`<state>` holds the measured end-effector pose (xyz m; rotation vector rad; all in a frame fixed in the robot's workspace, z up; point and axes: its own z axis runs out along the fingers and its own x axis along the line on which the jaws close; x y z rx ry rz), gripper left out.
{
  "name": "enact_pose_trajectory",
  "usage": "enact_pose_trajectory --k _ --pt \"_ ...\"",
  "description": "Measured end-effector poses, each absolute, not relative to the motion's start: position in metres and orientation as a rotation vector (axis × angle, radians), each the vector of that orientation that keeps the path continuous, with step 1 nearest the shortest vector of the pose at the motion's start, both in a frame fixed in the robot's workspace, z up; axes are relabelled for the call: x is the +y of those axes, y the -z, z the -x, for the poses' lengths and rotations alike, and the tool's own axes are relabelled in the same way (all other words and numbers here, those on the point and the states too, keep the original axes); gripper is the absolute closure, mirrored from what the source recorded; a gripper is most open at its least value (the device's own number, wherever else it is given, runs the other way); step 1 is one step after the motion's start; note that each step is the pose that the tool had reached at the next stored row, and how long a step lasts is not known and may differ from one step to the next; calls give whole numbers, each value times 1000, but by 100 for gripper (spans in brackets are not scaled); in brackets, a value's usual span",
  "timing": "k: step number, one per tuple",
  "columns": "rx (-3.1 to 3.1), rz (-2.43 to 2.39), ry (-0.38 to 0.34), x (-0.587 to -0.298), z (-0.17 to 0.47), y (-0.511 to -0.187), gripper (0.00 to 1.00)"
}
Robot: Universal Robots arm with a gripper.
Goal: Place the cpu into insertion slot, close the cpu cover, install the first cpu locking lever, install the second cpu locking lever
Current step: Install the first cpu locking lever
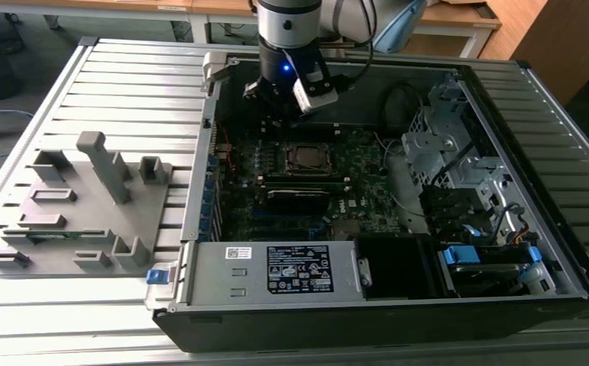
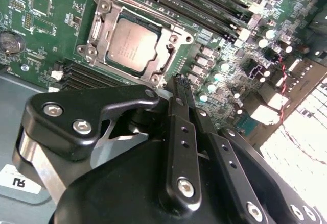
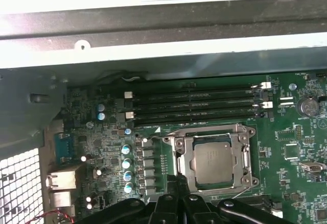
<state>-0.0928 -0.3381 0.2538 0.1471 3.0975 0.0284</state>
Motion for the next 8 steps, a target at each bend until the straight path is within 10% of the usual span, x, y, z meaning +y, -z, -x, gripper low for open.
enact_pose_trajectory --k 8 --pt "3097 -147 -28 -338 94 -254 89"
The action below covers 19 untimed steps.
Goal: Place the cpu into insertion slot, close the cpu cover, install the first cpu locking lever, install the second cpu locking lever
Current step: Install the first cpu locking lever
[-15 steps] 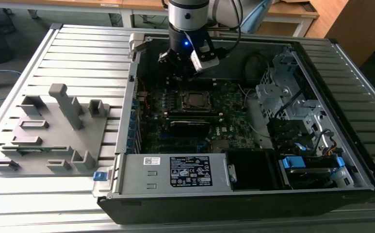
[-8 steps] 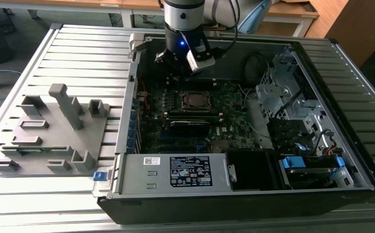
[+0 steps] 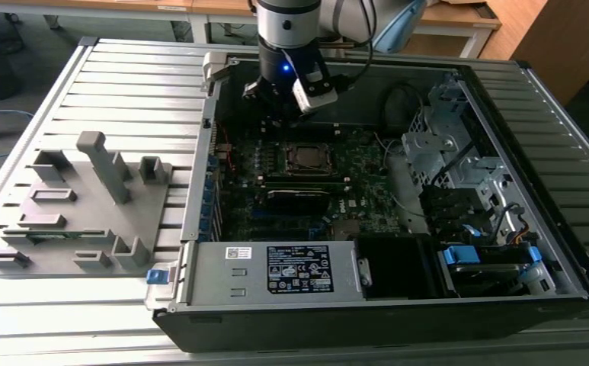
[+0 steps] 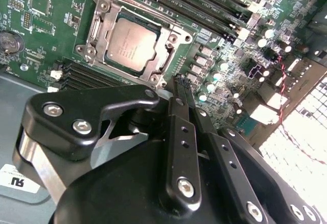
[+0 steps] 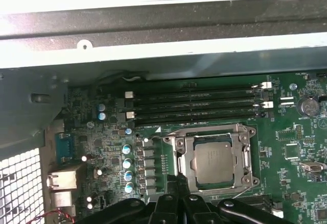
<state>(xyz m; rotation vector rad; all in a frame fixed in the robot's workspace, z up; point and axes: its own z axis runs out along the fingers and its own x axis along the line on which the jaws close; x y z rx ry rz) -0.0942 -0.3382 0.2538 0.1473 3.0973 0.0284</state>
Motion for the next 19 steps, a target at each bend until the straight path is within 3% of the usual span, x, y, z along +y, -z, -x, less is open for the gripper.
enact_pose_trajectory --k 7,12,19 --pt "3096 -147 -29 -338 101 -254 89" --pt "3096 -148 -95 -338 102 -254 89" --pt "3105 -149 -96 -338 101 -253 89"
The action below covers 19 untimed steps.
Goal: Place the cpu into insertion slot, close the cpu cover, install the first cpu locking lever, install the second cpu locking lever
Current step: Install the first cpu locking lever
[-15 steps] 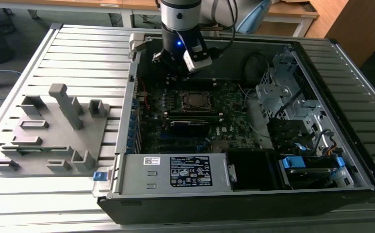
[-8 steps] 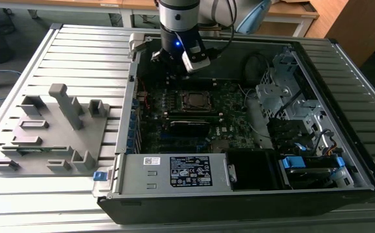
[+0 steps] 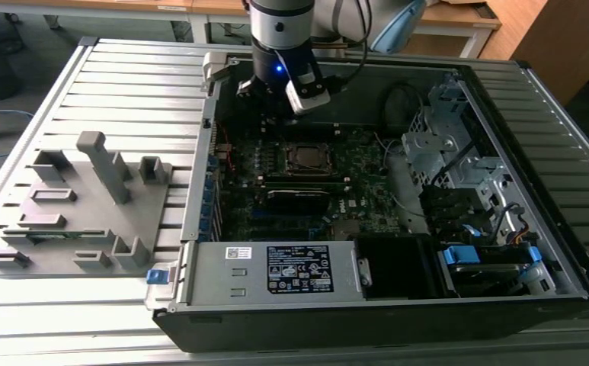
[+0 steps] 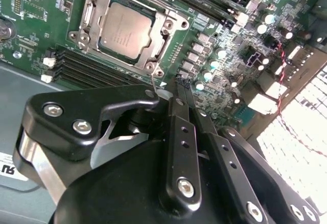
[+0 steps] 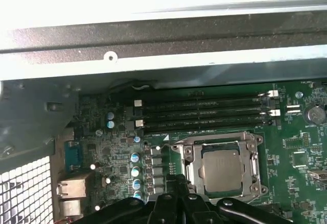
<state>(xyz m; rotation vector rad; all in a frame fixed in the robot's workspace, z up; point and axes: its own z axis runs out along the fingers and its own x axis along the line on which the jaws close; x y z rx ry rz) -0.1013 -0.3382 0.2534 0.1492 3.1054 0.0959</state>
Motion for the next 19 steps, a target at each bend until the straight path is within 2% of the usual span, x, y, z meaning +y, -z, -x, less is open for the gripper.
enact_pose_trajectory --k 7,11,19 --pt "3124 -151 -98 -338 101 -253 89" --pt "3123 -152 -180 -339 101 -253 89" --pt "3122 -152 -182 -339 108 -252 89"
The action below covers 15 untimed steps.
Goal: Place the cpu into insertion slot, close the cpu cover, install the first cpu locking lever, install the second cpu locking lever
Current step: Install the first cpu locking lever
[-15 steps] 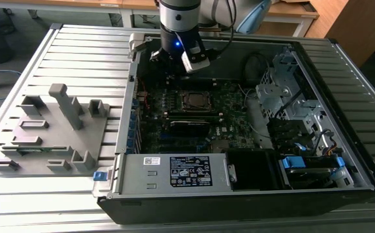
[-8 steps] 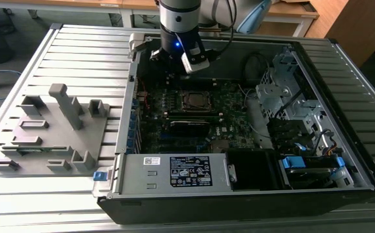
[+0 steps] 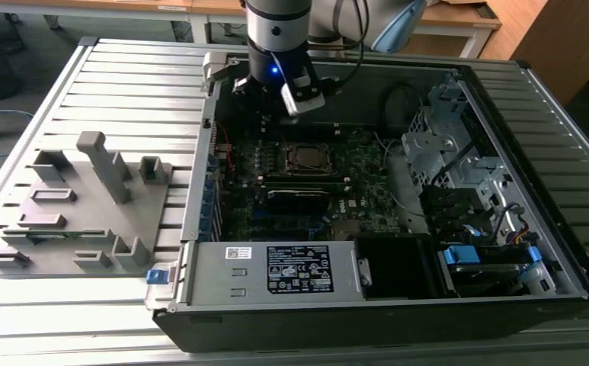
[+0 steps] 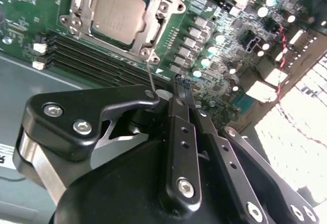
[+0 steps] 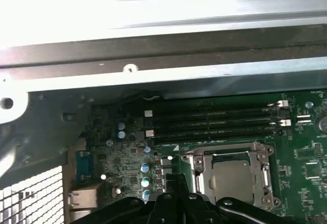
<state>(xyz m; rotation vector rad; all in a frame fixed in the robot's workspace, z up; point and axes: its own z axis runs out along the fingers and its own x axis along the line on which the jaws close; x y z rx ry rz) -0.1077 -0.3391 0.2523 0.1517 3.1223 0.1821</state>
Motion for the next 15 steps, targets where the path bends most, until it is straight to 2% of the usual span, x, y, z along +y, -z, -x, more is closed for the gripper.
enact_pose_trajectory --k 2,6,15 --pt "3122 -152 -183 -339 110 -252 89" --pt "3120 -152 -243 -339 112 -252 89" --pt "3118 -152 -245 -339 118 -252 89"
